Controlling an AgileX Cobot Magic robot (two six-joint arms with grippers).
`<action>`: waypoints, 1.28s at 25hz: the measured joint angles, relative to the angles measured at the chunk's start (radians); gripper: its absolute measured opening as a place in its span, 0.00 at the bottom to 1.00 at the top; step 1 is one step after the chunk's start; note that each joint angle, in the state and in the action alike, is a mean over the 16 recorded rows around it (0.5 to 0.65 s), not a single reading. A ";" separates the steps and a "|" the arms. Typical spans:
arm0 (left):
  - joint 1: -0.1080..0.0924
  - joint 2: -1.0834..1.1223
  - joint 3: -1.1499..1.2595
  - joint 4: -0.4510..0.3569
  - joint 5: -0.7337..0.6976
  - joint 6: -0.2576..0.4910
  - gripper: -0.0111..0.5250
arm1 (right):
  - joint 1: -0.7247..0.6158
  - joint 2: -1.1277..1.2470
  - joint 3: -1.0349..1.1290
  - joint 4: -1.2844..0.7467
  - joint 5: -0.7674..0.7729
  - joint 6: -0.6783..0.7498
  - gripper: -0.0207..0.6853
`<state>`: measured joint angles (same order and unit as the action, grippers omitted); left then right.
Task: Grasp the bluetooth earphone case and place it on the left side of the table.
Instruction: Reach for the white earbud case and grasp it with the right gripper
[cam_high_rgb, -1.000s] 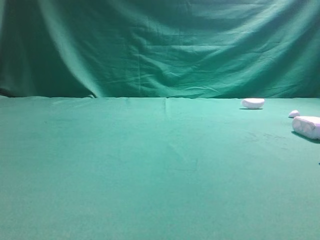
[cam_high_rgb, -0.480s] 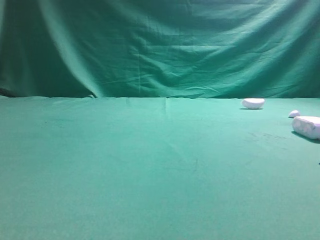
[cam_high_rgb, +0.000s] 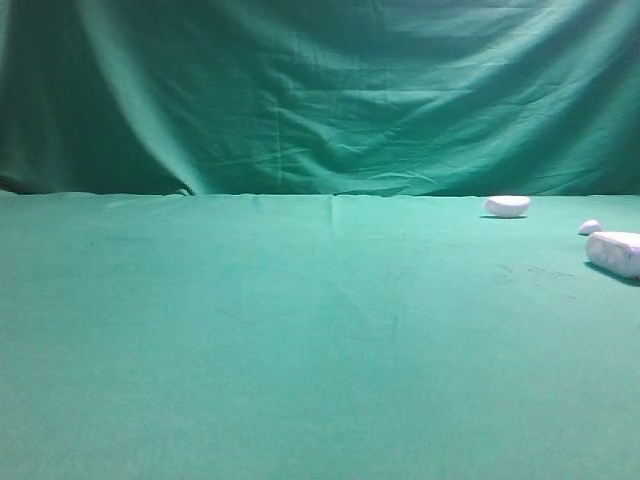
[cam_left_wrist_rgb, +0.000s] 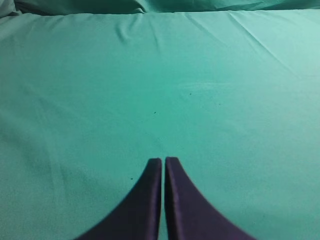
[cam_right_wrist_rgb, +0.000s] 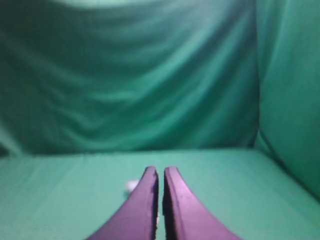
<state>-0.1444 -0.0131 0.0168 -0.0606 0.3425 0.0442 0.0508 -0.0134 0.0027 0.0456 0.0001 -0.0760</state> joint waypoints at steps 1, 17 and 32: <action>0.000 0.000 0.000 0.000 0.000 0.000 0.02 | 0.000 0.002 -0.015 0.006 -0.012 0.005 0.03; 0.000 0.000 0.000 0.000 0.000 0.000 0.02 | 0.000 0.451 -0.438 0.024 0.622 0.118 0.03; 0.000 0.000 0.000 0.000 0.000 0.000 0.02 | 0.152 1.040 -0.690 -0.122 0.826 0.096 0.04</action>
<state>-0.1444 -0.0131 0.0168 -0.0606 0.3425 0.0442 0.2027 1.0268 -0.6875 -0.0763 0.8257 0.0197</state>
